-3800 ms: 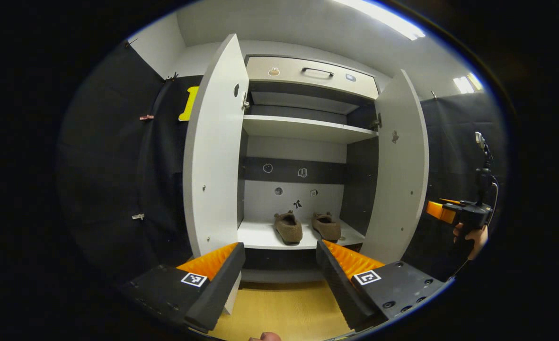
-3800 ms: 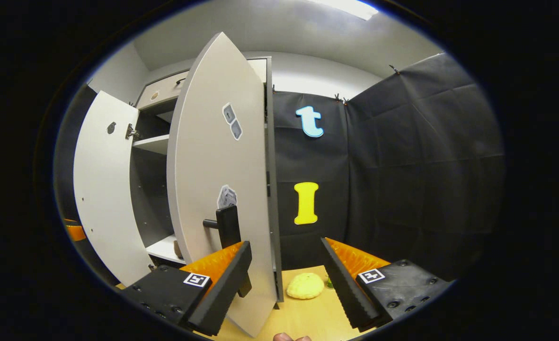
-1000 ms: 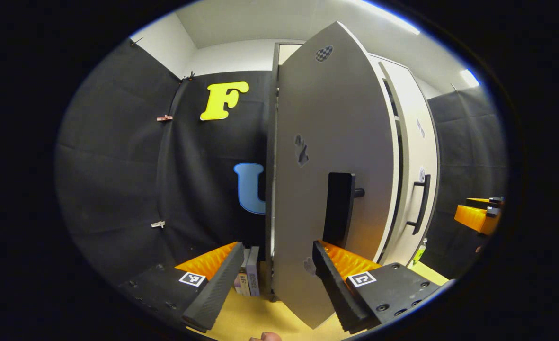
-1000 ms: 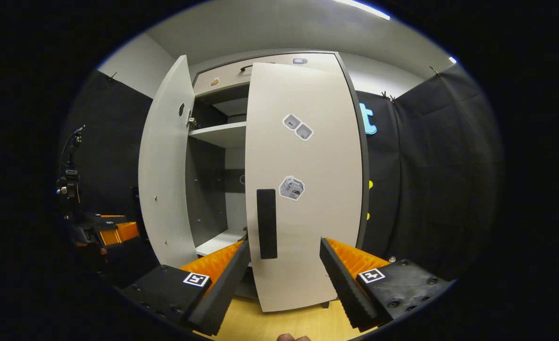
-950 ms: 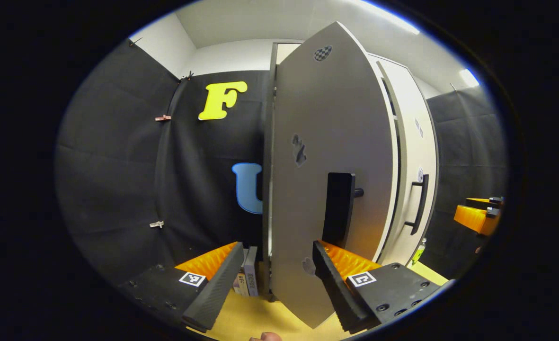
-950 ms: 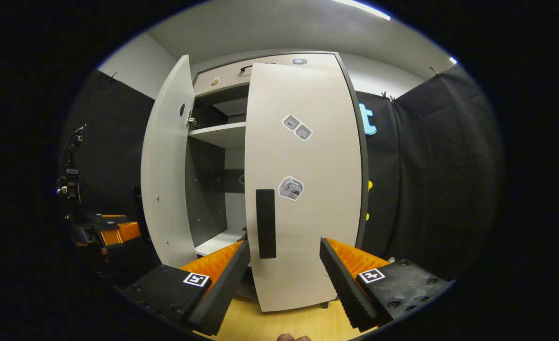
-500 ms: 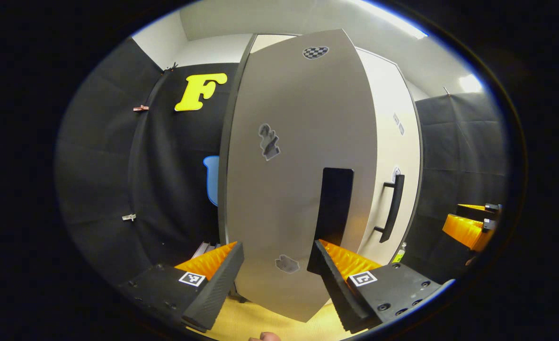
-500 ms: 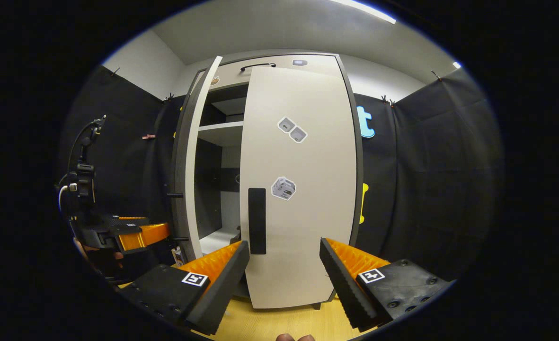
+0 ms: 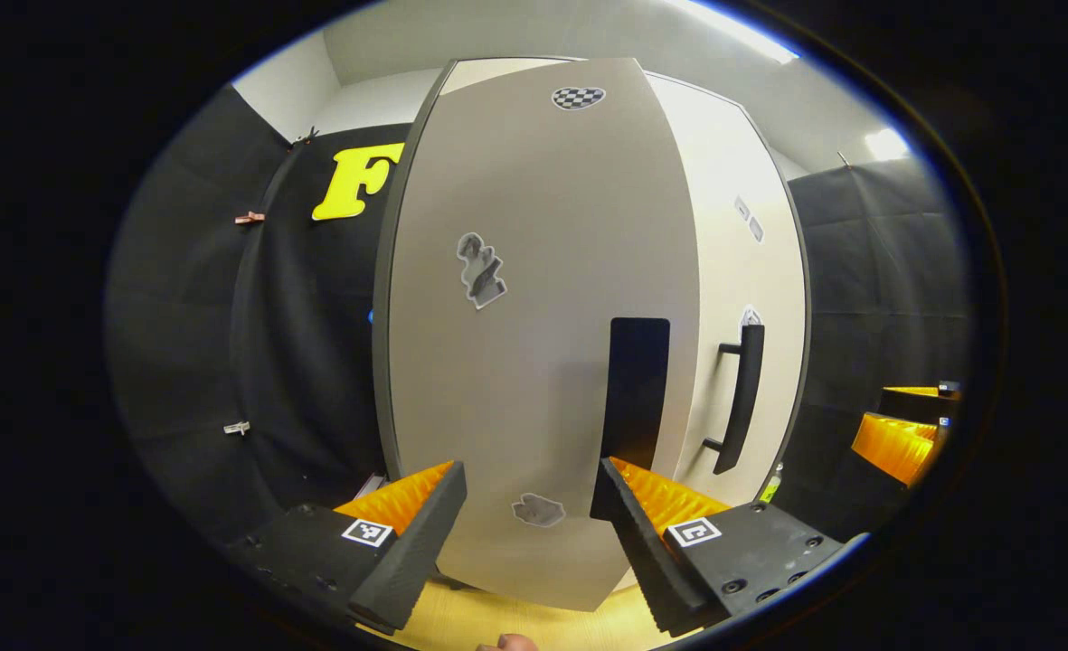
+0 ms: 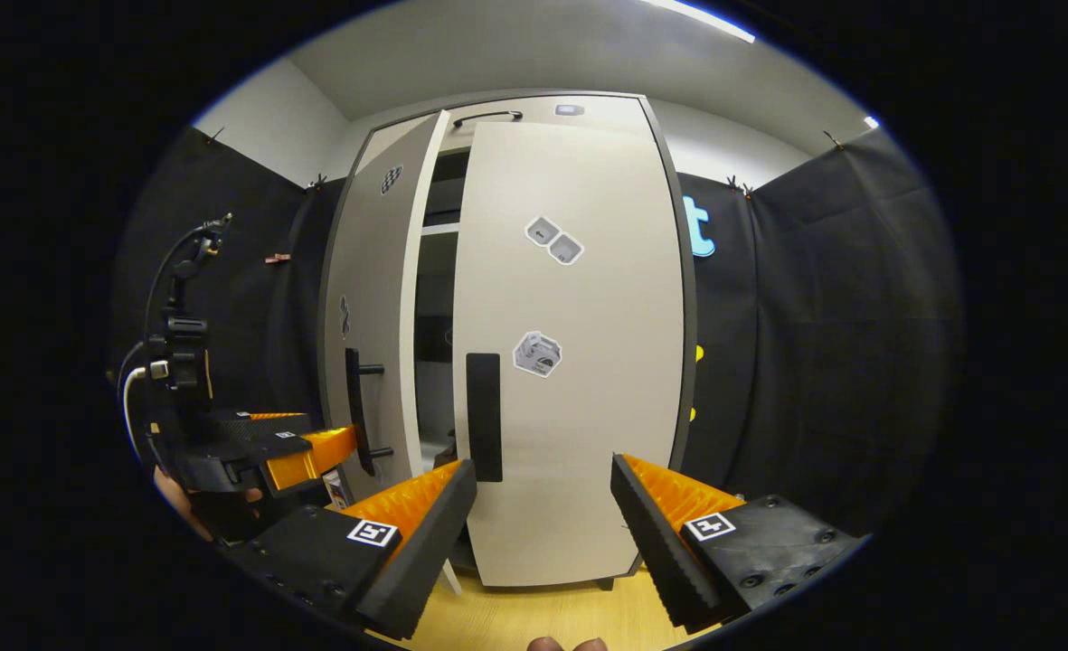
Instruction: Grab one shoe with the right hand and put it into the shoe cabinet, grab the other shoe with the left hand and put it into the shoe cabinet; then close the right door with the right hand and the left door with the left hand.
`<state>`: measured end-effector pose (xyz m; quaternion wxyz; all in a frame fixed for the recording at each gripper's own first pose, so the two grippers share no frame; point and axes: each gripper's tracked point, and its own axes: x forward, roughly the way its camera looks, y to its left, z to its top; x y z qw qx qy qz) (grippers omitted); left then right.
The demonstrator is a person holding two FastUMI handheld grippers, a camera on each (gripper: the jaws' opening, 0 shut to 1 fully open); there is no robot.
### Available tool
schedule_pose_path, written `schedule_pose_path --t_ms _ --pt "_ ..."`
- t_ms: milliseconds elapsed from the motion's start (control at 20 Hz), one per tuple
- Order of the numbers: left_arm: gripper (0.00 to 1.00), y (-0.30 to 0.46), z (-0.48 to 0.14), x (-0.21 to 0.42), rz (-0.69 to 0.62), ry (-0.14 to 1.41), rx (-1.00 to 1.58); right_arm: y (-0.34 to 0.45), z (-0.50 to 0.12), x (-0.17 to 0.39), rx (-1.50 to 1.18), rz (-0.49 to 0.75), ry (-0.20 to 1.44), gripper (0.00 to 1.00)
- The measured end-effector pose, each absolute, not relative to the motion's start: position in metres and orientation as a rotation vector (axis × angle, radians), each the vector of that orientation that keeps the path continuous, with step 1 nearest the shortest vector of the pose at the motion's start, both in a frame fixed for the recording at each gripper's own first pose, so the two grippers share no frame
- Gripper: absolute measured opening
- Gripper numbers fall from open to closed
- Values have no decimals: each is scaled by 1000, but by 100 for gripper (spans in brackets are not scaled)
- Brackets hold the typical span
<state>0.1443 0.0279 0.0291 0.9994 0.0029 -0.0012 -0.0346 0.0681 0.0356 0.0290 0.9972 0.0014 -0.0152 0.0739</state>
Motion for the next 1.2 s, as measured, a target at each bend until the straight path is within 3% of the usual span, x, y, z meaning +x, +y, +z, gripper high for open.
schedule_pose_path --t_ms 200,500,1200 --pt "92 23 31 154 -85 -5 7 37 25 75 10 146 -19 99" --pt "92 23 38 148 -79 -11 35 39 27 77 33 148 -15 99" --pt "95 30 64 42 -59 -45 7 30 50 32 29 136 -59 100"
